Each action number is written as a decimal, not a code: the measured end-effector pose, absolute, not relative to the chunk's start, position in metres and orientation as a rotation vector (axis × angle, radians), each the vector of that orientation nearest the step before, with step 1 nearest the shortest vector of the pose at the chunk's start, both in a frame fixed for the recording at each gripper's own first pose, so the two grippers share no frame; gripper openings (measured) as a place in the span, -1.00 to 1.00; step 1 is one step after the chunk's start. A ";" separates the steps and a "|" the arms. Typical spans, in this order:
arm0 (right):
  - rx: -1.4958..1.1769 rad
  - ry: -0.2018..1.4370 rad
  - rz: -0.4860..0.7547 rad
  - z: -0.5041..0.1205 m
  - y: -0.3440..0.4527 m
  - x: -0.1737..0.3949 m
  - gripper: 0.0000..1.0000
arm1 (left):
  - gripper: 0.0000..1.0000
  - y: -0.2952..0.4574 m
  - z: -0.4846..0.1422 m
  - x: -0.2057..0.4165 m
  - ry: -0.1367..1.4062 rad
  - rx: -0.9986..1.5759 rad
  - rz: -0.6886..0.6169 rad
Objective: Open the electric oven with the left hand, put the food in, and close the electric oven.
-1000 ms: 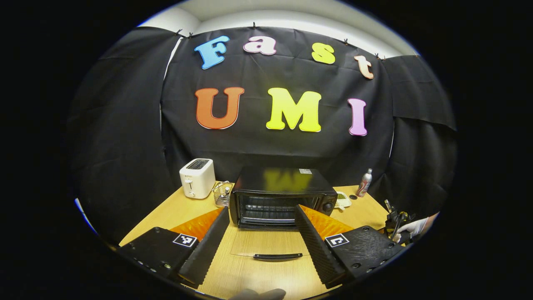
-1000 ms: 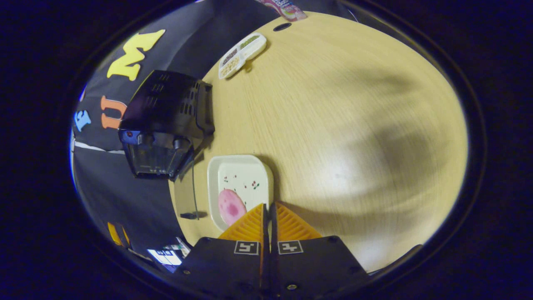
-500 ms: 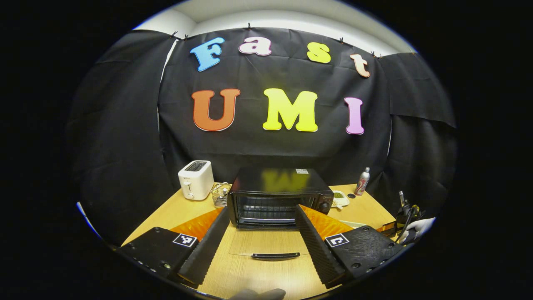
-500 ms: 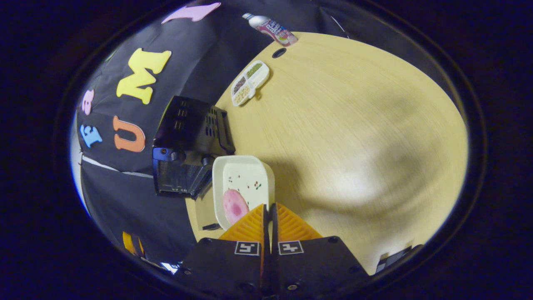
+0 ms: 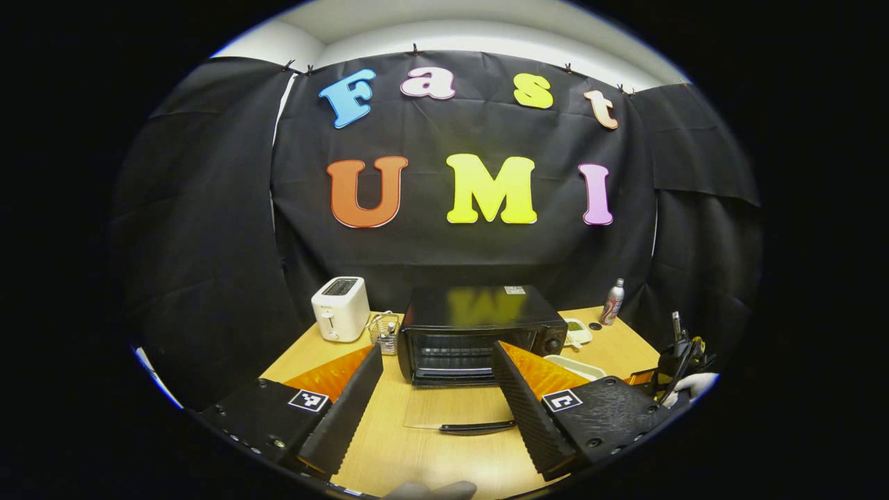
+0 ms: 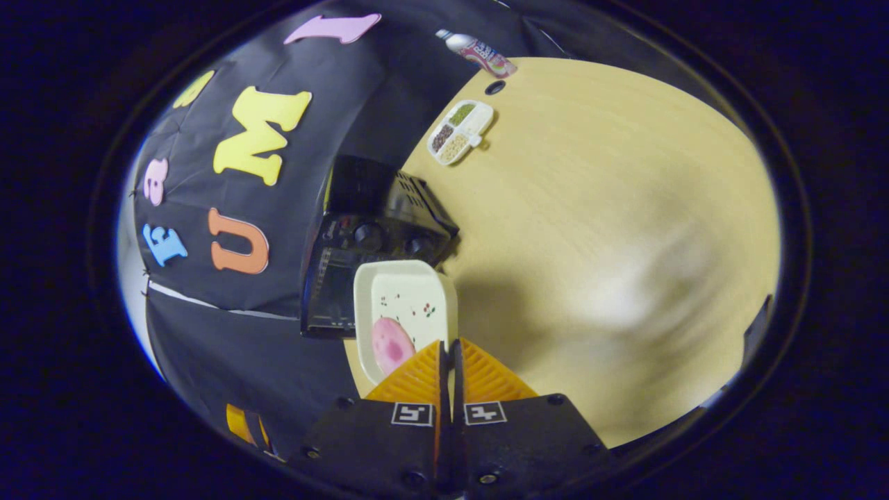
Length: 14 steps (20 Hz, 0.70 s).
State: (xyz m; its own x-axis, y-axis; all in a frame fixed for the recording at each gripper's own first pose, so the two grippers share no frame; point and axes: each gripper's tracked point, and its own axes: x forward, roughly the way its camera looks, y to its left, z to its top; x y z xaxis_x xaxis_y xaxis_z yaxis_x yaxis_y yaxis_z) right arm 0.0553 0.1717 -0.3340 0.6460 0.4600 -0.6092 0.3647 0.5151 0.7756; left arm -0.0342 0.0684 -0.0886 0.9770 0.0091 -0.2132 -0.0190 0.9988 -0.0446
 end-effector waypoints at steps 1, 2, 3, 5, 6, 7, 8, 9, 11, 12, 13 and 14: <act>1.088 0.900 0.053 -0.335 0.185 0.059 -0.93 | 0.92 0.073 -0.088 -0.036 0.218 -0.044 0.018; 1.109 0.888 0.047 -0.337 0.199 0.064 -0.94 | 0.92 0.079 -0.088 -0.038 0.222 -0.043 0.026; 1.130 0.888 0.046 -0.338 0.213 0.066 -0.98 | 0.92 0.085 -0.088 -0.040 0.226 -0.045 0.033; 1.154 0.867 0.010 -0.343 0.232 0.079 -0.99 | 0.92 0.098 -0.086 -0.043 0.233 -0.048 0.054; 1.158 0.861 -0.016 -0.347 0.238 0.087 -0.93 | 0.92 0.105 -0.086 -0.047 0.236 -0.048 0.067; 1.162 0.870 -0.028 -0.350 0.248 0.094 -0.93 | 0.92 0.113 -0.085 -0.049 0.239 -0.045 0.081; 1.170 0.879 -0.036 -0.352 0.257 0.102 -0.93 | 0.92 0.121 -0.084 -0.052 0.244 -0.035 0.096; 1.185 0.875 -0.041 -0.353 0.265 0.112 -0.93 | 0.92 0.129 -0.082 -0.053 0.243 -0.022 0.112; 1.203 0.852 -0.040 -0.351 0.279 0.133 -0.93 | 0.92 0.140 -0.078 -0.056 0.244 -0.009 0.131; 1.209 0.841 -0.030 -0.348 0.287 0.144 -0.93 | 0.92 0.146 -0.075 -0.058 0.248 -0.007 0.139; 1.208 0.831 -0.034 -0.347 0.292 0.152 -0.93 | 0.92 0.151 -0.075 -0.059 0.251 -0.011 0.150; 1.203 0.820 -0.041 -0.347 0.293 0.161 -0.93 | 0.92 0.155 -0.073 -0.059 0.249 -0.017 0.158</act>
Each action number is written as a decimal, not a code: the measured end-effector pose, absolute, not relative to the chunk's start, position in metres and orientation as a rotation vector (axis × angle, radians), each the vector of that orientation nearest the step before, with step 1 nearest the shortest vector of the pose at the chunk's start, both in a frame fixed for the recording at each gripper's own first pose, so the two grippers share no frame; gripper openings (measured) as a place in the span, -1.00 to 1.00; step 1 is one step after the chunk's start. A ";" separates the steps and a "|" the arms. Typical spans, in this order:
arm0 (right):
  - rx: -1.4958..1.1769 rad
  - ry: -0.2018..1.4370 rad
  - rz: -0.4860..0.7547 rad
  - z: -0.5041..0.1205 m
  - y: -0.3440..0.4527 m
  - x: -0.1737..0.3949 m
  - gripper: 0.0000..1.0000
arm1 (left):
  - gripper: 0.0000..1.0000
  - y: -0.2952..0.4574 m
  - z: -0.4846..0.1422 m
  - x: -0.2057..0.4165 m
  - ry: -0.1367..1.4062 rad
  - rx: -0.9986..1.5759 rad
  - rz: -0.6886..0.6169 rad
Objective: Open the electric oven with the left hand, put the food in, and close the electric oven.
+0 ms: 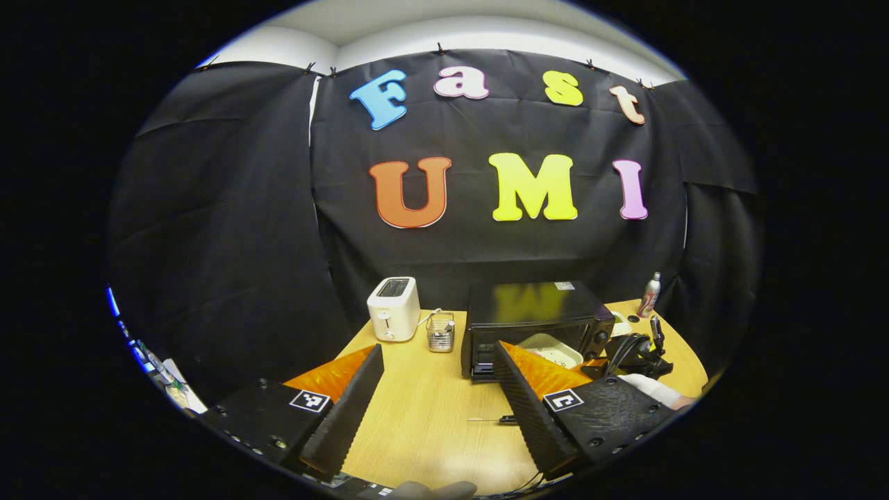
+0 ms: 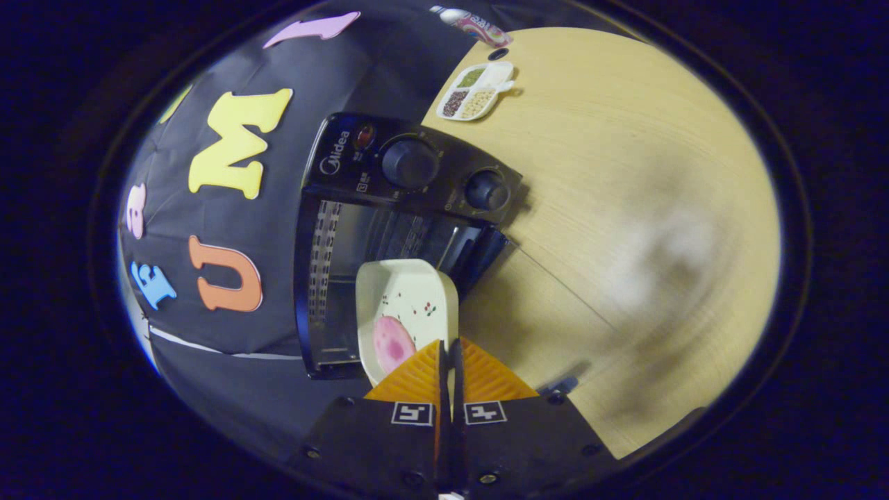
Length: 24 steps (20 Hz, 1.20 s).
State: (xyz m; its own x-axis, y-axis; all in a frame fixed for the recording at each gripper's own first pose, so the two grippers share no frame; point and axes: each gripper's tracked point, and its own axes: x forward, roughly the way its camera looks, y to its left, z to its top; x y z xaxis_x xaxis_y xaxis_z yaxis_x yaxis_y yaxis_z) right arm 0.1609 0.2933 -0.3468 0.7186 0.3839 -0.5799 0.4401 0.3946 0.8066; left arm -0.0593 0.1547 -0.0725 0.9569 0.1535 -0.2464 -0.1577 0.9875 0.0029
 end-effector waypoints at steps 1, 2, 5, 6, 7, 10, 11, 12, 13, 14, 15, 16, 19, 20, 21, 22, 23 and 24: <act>1.200 0.808 -0.046 -0.346 0.295 0.169 -0.93 | 0.91 0.158 -0.070 -0.059 0.248 -0.021 0.167; 1.203 0.796 -0.052 -0.346 0.297 0.176 -0.93 | 0.92 0.162 -0.070 -0.059 0.247 -0.024 0.177; 1.190 0.760 -0.042 -0.344 0.307 0.199 -0.93 | 0.91 0.171 -0.070 -0.057 0.244 -0.032 0.201; 1.186 0.745 -0.036 -0.342 0.308 0.204 -0.93 | 0.92 0.173 -0.069 -0.057 0.244 -0.032 0.210; 1.179 0.730 -0.033 -0.341 0.309 0.208 -0.99 | 0.92 0.176 -0.070 -0.056 0.246 -0.033 0.219; 1.187 0.684 0.010 -0.333 0.311 0.218 -0.87 | 0.92 0.181 -0.074 -0.054 0.255 -0.048 0.237; 1.189 0.668 0.030 -0.329 0.310 0.219 -0.85 | 0.92 0.181 -0.073 -0.053 0.256 -0.051 0.238; 1.190 0.651 0.035 -0.321 0.301 0.214 -0.78 | 0.91 0.181 -0.074 -0.053 0.254 -0.054 0.240; 1.190 0.638 0.047 -0.323 0.304 0.225 -0.66 | 0.91 0.180 -0.074 -0.052 0.256 -0.056 0.241; 1.176 0.643 0.054 -0.322 0.300 0.221 -0.71 | 0.91 0.179 -0.076 -0.051 0.254 -0.059 0.239; 1.162 0.653 0.054 -0.323 0.297 0.220 -0.57 | 0.91 0.177 -0.076 -0.049 0.250 -0.061 0.236; 1.153 0.668 0.053 -0.323 0.292 0.216 -0.43 | 0.92 0.176 -0.077 -0.048 0.247 -0.063 0.233; 1.118 0.716 0.068 -0.319 0.284 0.199 -0.07 | 0.92 0.168 -0.079 -0.045 0.238 -0.062 0.222; 1.100 0.731 0.083 -0.314 0.282 0.191 -0.02 | 0.92 0.166 -0.081 -0.044 0.235 -0.060 0.218; 1.074 0.738 0.104 -0.307 0.279 0.183 0.30 | 0.92 0.162 -0.079 -0.042 0.223 -0.061 0.211; 1.043 0.729 0.131 -0.297 0.276 0.177 0.41 | 0.92 0.158 -0.078 -0.041 0.212 -0.062 0.202; 0.994 0.712 0.156 -0.286 0.272 0.171 0.58 | 0.92 0.155 -0.078 -0.040 0.203 -0.059 0.191; 0.927 0.701 0.167 -0.277 0.264 0.164 0.64 | 0.91 0.152 -0.079 -0.038 0.193 -0.054 0.180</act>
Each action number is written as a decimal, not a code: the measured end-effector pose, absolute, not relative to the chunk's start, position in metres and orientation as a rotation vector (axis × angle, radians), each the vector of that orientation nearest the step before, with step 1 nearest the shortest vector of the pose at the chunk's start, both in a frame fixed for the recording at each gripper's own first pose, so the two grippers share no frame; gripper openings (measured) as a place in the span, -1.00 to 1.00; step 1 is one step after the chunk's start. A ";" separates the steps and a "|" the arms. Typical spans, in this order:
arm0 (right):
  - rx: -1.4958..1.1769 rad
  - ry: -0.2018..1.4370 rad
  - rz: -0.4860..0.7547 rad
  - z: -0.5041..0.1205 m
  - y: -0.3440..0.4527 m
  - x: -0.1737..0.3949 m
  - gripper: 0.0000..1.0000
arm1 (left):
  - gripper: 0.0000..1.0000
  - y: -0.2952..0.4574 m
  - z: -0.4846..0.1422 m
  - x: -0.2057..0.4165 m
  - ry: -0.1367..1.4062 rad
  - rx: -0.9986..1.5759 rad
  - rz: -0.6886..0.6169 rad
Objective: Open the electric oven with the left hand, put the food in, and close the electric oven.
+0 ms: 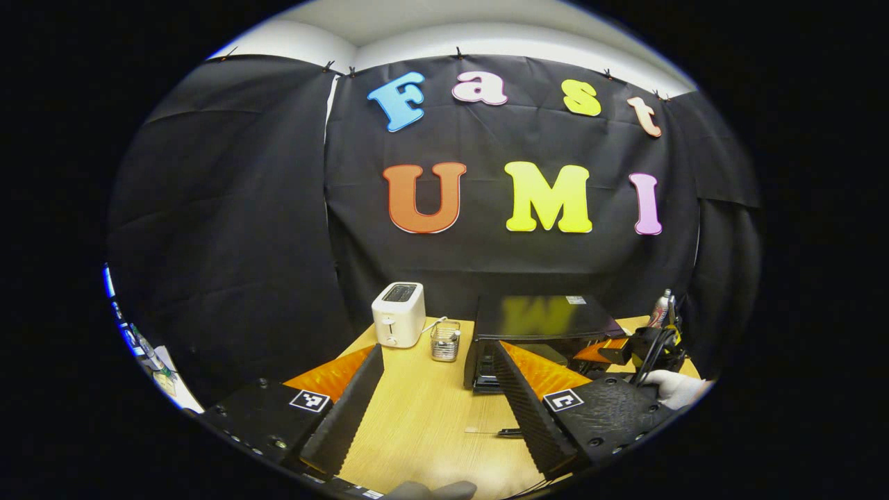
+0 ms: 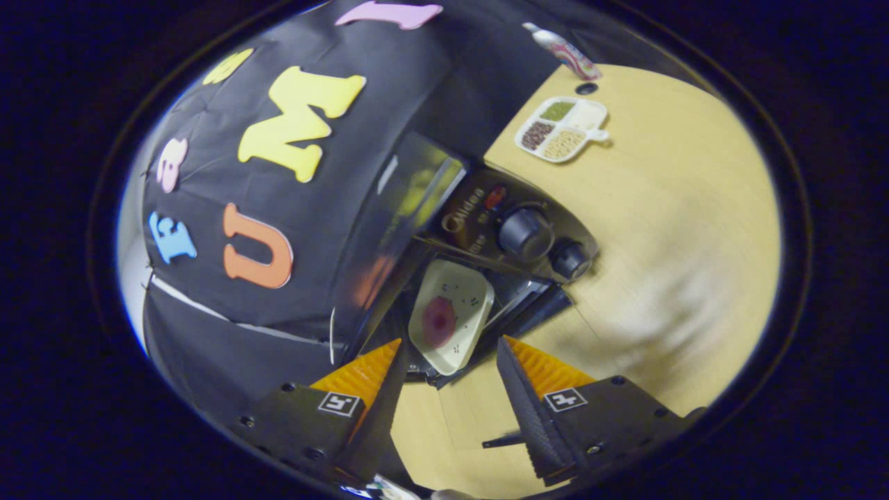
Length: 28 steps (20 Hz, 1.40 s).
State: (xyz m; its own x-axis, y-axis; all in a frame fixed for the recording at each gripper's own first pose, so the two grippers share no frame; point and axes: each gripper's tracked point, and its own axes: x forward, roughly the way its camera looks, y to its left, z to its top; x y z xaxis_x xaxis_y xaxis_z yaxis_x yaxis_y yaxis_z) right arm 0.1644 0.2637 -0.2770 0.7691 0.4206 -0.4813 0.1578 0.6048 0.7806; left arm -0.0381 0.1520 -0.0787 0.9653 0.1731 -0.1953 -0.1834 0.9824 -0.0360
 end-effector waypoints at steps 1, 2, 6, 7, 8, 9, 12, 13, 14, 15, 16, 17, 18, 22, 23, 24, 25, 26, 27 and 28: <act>0.860 0.678 0.183 -0.266 0.257 0.157 0.70 | 0.92 0.149 -0.079 -0.036 0.185 -0.053 0.171; 0.788 0.652 0.194 -0.256 0.248 0.152 0.76 | 0.92 0.146 -0.081 -0.034 0.178 -0.053 0.159; 0.518 0.537 0.179 -0.218 0.211 0.125 0.84 | 0.91 0.132 -0.093 -0.026 0.176 -0.076 0.112; 0.443 0.505 0.162 -0.210 0.198 0.117 0.97 | 0.92 0.128 -0.095 -0.024 0.175 -0.080 0.100; 0.381 0.472 0.156 -0.201 0.190 0.110 0.99 | 0.91 0.124 -0.098 -0.021 0.175 -0.082 0.086; 0.323 0.439 0.148 -0.190 0.182 0.101 0.87 | 0.91 0.120 -0.103 -0.018 0.178 -0.084 0.075; 0.167 0.359 0.111 -0.168 0.157 0.077 0.90 | 0.92 0.105 -0.118 -0.012 0.196 -0.075 0.032; 0.115 0.337 0.089 -0.161 0.147 0.068 0.90 | 0.92 0.099 -0.125 -0.009 0.199 -0.068 0.021; 0.066 0.314 0.072 -0.154 0.139 0.059 0.87 | 0.92 0.093 -0.133 -0.006 0.208 -0.064 0.001; 0.025 0.295 0.061 -0.147 0.134 0.052 0.89 | 0.92 0.083 -0.143 -0.004 0.222 -0.064 -0.018; -0.001 0.278 0.053 -0.140 0.130 0.043 0.92 | 0.92 0.076 -0.153 -0.003 0.239 -0.063 -0.035; -0.026 0.269 0.044 -0.138 0.125 0.036 0.92 | 0.92 0.069 -0.163 -0.003 0.252 -0.061 -0.055; -0.045 0.267 0.033 -0.135 0.121 0.029 0.92 | 0.91 0.063 -0.175 -0.003 0.274 -0.058 -0.068; -0.077 0.269 -0.001 -0.137 0.106 0.018 0.93 | 0.92 0.037 -0.229 -0.004 0.367 -0.051 -0.121; -0.077 0.276 -0.008 -0.138 0.102 0.016 0.93 | 0.92 0.032 -0.243 -0.005 0.393 -0.045 -0.126; -0.079 0.285 -0.017 -0.139 0.099 0.011 0.93 | 0.92 0.028 -0.260 -0.007 0.426 -0.036 -0.129; -0.079 0.298 -0.026 -0.141 0.094 0.007 0.93 | 0.92 0.023 -0.275 -0.009 0.455 -0.036 -0.139; -0.076 0.308 -0.034 -0.142 0.091 0.004 0.93 | 0.92 0.018 -0.288 -0.011 0.485 -0.042 -0.146; -0.077 0.315 -0.041 -0.143 0.088 0.002 0.93 | 0.92 0.014 -0.302 -0.015 0.516 -0.051 -0.149; -0.076 0.322 -0.048 -0.144 0.085 0.000 0.93 | 0.92 0.009 -0.313 -0.017 0.541 -0.060 -0.155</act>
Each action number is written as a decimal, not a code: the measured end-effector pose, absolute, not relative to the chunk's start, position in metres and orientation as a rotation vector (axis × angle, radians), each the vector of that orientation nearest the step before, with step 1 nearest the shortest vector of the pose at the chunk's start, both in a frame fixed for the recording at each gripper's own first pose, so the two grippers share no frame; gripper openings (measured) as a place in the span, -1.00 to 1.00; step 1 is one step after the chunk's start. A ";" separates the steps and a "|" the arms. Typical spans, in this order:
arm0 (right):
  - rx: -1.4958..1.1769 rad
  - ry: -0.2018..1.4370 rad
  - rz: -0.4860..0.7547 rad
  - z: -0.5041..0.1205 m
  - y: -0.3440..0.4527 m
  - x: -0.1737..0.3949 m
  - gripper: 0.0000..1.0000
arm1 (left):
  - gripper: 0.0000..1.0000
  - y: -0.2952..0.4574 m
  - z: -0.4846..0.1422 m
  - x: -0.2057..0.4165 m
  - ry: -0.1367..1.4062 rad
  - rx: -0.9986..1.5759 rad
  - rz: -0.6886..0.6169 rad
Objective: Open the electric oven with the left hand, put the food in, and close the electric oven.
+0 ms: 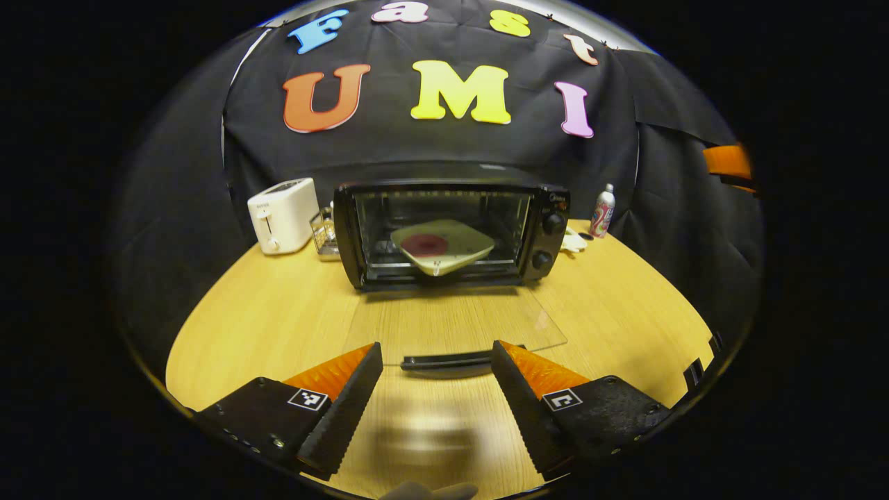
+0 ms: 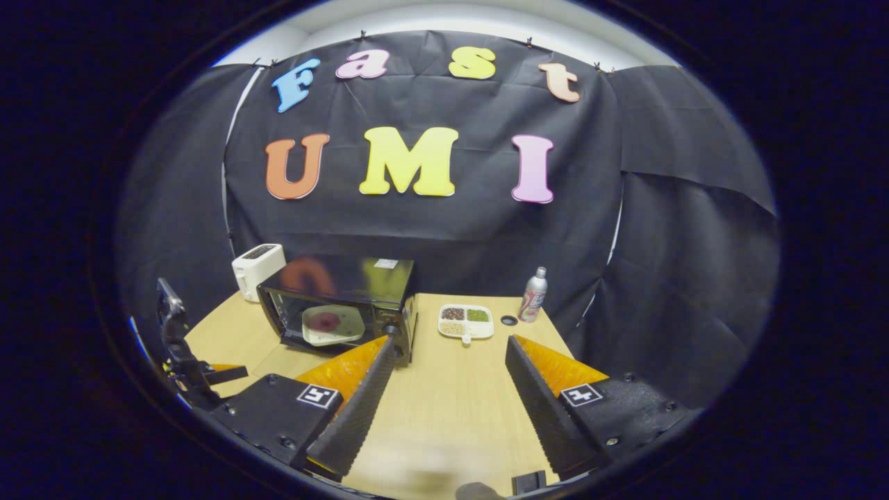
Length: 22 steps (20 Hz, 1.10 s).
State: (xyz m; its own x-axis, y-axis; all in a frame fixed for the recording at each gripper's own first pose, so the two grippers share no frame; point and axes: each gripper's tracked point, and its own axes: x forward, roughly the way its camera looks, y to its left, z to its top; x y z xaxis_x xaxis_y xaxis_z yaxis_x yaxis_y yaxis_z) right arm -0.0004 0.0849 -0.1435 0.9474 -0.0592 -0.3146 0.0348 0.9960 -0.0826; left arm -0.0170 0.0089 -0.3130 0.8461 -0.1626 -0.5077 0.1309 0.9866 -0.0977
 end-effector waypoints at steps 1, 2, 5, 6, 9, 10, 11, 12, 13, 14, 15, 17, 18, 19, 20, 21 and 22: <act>-0.076 0.328 -0.051 -0.145 0.083 -0.001 0.93 | 0.92 0.004 -0.323 -0.018 0.568 -0.068 -0.158; -0.078 0.335 -0.055 -0.146 0.081 -0.004 1.00 | 0.92 -0.001 -0.331 -0.020 0.584 -0.077 -0.158; -0.096 0.344 -0.063 -0.147 0.075 -0.008 0.93 | 0.92 -0.014 -0.354 -0.019 0.636 -0.089 -0.168; -0.102 0.349 -0.065 -0.146 0.074 -0.009 0.93 | 0.92 -0.016 -0.359 -0.019 0.653 -0.087 -0.166; -0.098 0.367 -0.066 -0.150 0.073 -0.012 1.00 | 0.91 -0.019 -0.373 -0.014 0.671 -0.069 -0.160; -0.095 0.374 -0.068 -0.151 0.072 -0.012 1.00 | 0.90 -0.021 -0.375 -0.013 0.673 -0.069 -0.160; -0.091 0.382 -0.068 -0.153 0.071 -0.012 0.93 | 0.91 -0.021 -0.377 -0.010 0.673 -0.067 -0.154; -0.089 0.387 -0.070 -0.153 0.070 -0.012 0.94 | 0.91 -0.022 -0.379 -0.008 0.681 -0.072 -0.153; -0.086 0.391 -0.072 -0.156 0.069 -0.011 0.94 | 0.90 -0.022 -0.383 -0.006 0.689 -0.072 -0.147; -0.084 0.397 -0.074 -0.157 0.068 -0.010 1.00 | 0.91 -0.021 -0.386 -0.004 0.701 -0.076 -0.141; -0.079 0.402 -0.073 -0.159 0.067 -0.011 0.94 | 0.92 -0.021 -0.389 -0.003 0.706 -0.077 -0.133; -0.070 0.412 -0.071 -0.163 0.068 -0.010 0.94 | 0.91 -0.019 -0.393 0.000 0.713 -0.065 -0.126; -0.068 0.419 -0.069 -0.164 0.069 -0.011 1.00 | 0.90 -0.019 -0.395 0.000 0.724 -0.058 -0.124; -0.064 0.422 -0.067 -0.166 0.070 -0.010 0.94 | 0.91 -0.019 -0.395 0.001 0.719 -0.045 -0.126; -0.064 0.422 -0.065 -0.165 0.071 -0.009 0.94 | 0.91 -0.018 -0.395 0.002 0.718 -0.036 -0.129; -0.065 0.421 -0.064 -0.165 0.071 -0.009 0.94 | 0.91 -0.017 -0.395 0.003 0.715 -0.035 -0.131; -0.067 0.419 -0.065 -0.164 0.071 -0.008 0.94 | 0.91 -0.017 -0.396 0.002 0.722 -0.036 -0.128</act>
State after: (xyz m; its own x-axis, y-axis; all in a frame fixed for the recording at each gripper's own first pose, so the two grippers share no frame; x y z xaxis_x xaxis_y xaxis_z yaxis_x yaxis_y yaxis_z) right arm -0.0079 0.0706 -0.1642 0.9114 -0.0773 -0.4041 0.0496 0.9957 -0.0787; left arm 0.0020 -0.0170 -0.3961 0.7428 -0.1296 -0.6569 0.1049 0.9915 -0.0769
